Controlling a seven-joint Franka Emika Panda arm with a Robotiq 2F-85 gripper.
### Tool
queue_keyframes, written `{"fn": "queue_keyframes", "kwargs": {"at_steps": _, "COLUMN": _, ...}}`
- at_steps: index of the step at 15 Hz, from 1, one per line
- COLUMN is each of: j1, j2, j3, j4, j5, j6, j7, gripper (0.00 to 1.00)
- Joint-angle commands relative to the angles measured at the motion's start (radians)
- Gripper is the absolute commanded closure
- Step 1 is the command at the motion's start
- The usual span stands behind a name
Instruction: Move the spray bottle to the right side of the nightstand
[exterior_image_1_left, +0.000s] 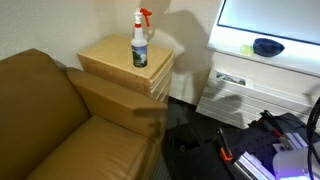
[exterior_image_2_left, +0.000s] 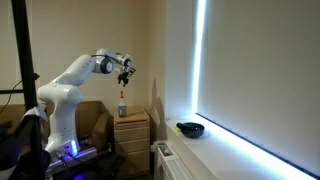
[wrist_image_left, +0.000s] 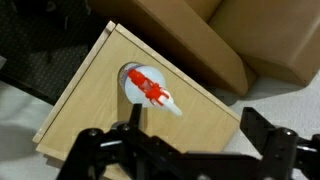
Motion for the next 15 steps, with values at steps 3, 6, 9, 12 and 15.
{"fn": "queue_keyframes", "kwargs": {"at_steps": 3, "j1": 0.008, "j2": 0.0, "j3": 0.004, "j4": -0.016, "j5": 0.0, "j6": -0.001, "j7": -0.01, "gripper": 0.0}}
{"fn": "queue_keyframes", "kwargs": {"at_steps": 6, "j1": 0.032, "j2": 0.028, "j3": -0.012, "j4": -0.005, "j5": -0.086, "j6": 0.004, "j7": -0.085, "gripper": 0.0}}
{"fn": "queue_keyframes", "kwargs": {"at_steps": 9, "j1": 0.044, "j2": 0.06, "j3": -0.001, "j4": 0.006, "j5": -0.158, "j6": 0.015, "j7": -0.235, "gripper": 0.0}}
{"fn": "queue_keyframes", "kwargs": {"at_steps": 12, "j1": 0.055, "j2": 0.085, "j3": -0.001, "j4": 0.01, "j5": -0.218, "j6": 0.07, "j7": -0.362, "gripper": 0.0}}
{"fn": "queue_keyframes", "kwargs": {"at_steps": 15, "j1": 0.046, "j2": 0.097, "j3": 0.01, "j4": 0.007, "j5": -0.227, "j6": 0.149, "j7": -0.467, "gripper": 0.0}}
